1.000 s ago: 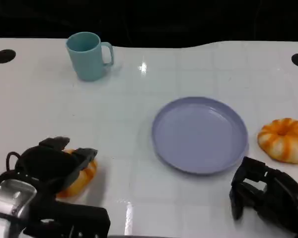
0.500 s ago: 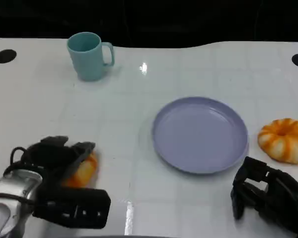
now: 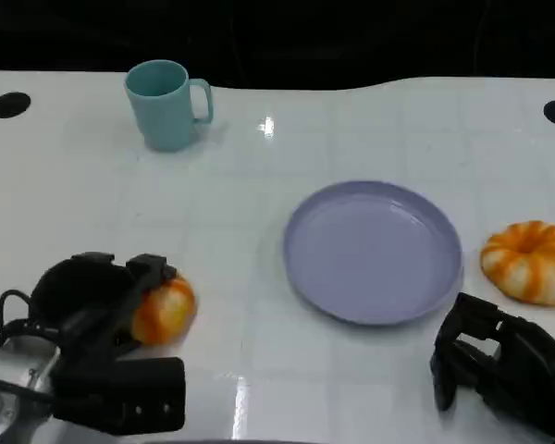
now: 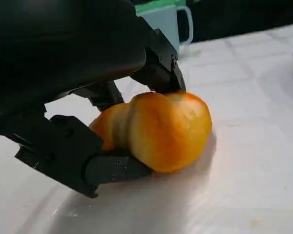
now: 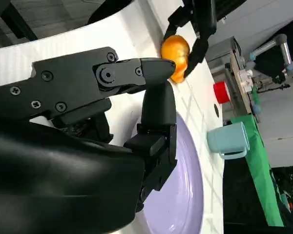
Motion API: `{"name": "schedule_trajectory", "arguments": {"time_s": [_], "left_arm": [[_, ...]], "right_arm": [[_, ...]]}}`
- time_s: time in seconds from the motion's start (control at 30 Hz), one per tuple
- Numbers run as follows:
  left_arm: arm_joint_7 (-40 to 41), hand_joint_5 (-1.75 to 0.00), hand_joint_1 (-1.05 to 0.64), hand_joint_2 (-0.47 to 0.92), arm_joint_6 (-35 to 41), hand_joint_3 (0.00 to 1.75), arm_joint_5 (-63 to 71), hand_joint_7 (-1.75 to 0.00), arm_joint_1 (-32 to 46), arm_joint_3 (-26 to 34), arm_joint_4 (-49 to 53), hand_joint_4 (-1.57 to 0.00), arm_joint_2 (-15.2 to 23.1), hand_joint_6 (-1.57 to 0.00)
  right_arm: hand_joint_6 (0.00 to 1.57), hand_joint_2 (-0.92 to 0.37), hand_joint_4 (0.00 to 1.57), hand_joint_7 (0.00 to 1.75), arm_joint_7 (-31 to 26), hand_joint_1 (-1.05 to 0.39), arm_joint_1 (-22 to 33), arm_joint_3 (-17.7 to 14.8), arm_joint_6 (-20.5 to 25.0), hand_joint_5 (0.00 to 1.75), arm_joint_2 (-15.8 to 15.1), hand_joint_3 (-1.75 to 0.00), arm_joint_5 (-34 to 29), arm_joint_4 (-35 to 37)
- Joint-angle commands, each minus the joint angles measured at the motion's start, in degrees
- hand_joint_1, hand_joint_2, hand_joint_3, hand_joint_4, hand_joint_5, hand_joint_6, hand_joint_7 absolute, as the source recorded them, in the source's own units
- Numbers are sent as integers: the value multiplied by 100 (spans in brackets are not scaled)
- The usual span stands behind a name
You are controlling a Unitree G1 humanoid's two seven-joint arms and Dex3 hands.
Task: Grasp the bread from the table and place it into the plate.
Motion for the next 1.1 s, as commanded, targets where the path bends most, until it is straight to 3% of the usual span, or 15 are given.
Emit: {"name": "schedule_trajectory", "arguments": {"time_s": [0.03,0.6,0.67,0.93,1.03,1.1], "left_arm": [[429,-174,-19,64,-227,133,-98,-174,7,-38,229,-79,62,-60],[398,-175,-16,52,-308,147,-398,-175,-143,8,-98,-75,100,-59],[238,-175,-19,56,-152,130,-369,-175,-165,21,-419,-72,113,-54],[-15,-175,-21,60,178,118,-279,-174,-627,-41,-923,-75,6,-55],[-277,-175,-25,69,317,92,-343,-175,-899,-75,-903,-74,-123,-53],[-499,-175,-27,76,447,70,-355,-158,-1125,-148,-793,-72,-258,-58]], "right_arm": [[66,-92,72,148,-65,-60,53,-30,42,172,-64,-21,-55,0],[67,-92,71,150,-83,-62,17,-32,-38,175,-72,-21,-94,56],[66,-92,72,150,-91,-61,18,-35,-47,175,-70,-22,-96,61],[65,-92,72,152,-75,-61,16,-48,-91,175,-57,-22,-76,87],[65,-92,73,152,-103,-61,31,-30,-104,174,-59,-22,-103,63],[64,-92,72,152,-44,-60,28,-57,-59,174,-51,-22,-40,78]]}}
